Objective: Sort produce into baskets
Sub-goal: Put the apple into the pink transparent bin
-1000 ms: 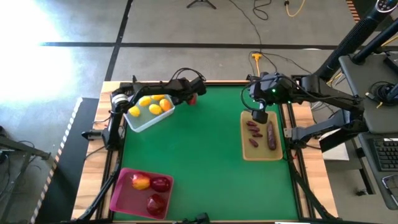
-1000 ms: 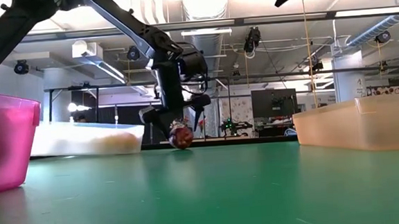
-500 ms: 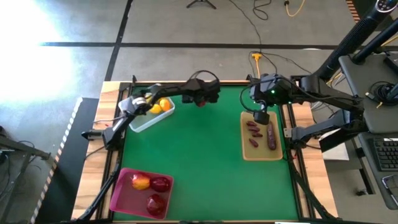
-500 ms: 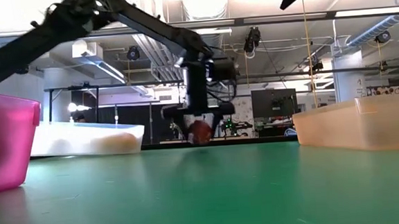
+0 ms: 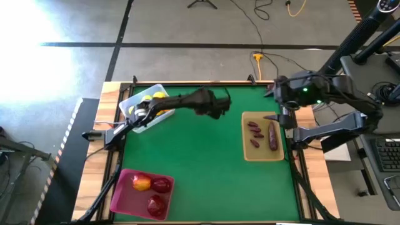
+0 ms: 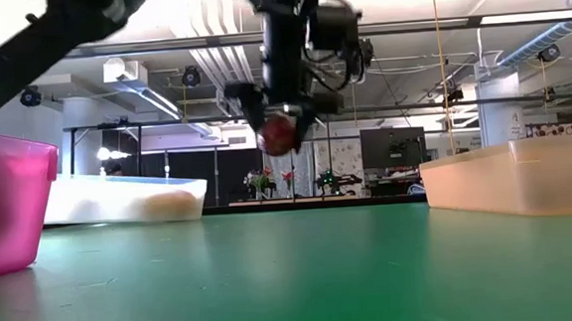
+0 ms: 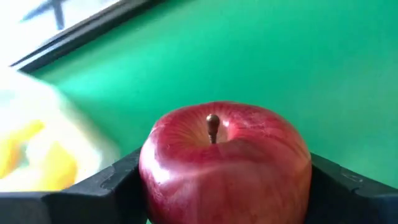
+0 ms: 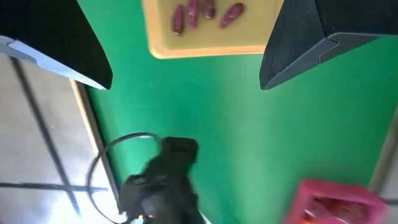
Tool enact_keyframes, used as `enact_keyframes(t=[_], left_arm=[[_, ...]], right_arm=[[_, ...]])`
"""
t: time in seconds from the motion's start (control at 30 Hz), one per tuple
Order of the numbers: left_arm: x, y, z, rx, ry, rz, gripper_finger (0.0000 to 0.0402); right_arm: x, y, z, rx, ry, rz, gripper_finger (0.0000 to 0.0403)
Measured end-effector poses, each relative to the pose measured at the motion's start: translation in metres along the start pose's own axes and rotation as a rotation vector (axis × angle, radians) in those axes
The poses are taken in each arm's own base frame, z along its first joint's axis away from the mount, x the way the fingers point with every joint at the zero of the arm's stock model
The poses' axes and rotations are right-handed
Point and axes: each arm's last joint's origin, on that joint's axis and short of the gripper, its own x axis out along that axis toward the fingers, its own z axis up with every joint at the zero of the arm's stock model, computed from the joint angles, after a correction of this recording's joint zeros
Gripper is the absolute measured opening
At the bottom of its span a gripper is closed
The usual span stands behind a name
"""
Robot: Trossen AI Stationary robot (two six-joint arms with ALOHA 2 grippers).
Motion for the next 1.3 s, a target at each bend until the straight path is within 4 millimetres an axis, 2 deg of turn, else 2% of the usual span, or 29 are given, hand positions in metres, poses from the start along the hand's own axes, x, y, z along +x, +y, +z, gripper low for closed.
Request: enact_keyframes(t=[0.13,0.3,0.33,0.43,0.53,0.63,0.83,0.97,1.13,1.2,1.3], left_arm=[[-0.044,-0.006,-0.046,0.207,0.046,-0.013,0.0278],[-0.114,-0.003,-0.100,0.376,0.098,-0.232,0.0277],[-0.123,0.000,-0.111,0.391,0.139,-0.267,0.0277],[-0.131,0.009,-0.143,0.406,0.305,-0.290,0.0277],[-0.131,0.032,-0.170,0.434,0.495,-0.265,0.0277],[-0.127,0.056,-0.197,0.466,0.674,-0.232,0.0277],[-0.121,0.100,-0.243,0.499,0.953,-0.226,0.0277],[-0.098,0.109,-0.269,0.457,1.050,-0.218,0.0284],[-0.081,0.110,-0.300,0.491,1.115,-0.220,0.0287],[-0.077,0.114,-0.312,0.503,1.136,-0.172,0.0288],[-0.079,0.113,-0.326,0.535,1.150,-0.211,0.0293]], right_arm=[[-0.012,0.003,-0.006,0.028,-0.041,0.061,0.0400],[-0.022,0.005,-0.015,0.012,-0.038,0.063,0.0400],[-0.026,0.005,-0.018,0.002,-0.050,0.063,0.0400],[-0.043,0.008,-0.027,-0.008,-0.115,0.069,0.0400],[-0.054,0.009,-0.033,-0.009,-0.177,0.060,0.0400],[-0.058,0.009,-0.036,-0.009,-0.188,0.058,0.0400],[-0.054,0.009,-0.034,0.002,-0.180,0.059,0.0400],[-0.042,0.007,-0.023,0.015,-0.178,0.060,0.0400],[-0.026,0.003,-0.010,-0.007,-0.149,0.008,0.0400],[-0.018,0.001,-0.005,-0.017,-0.124,-0.036,0.0400],[-0.010,-0.001,0.001,-0.030,-0.129,-0.053,0.0400]])
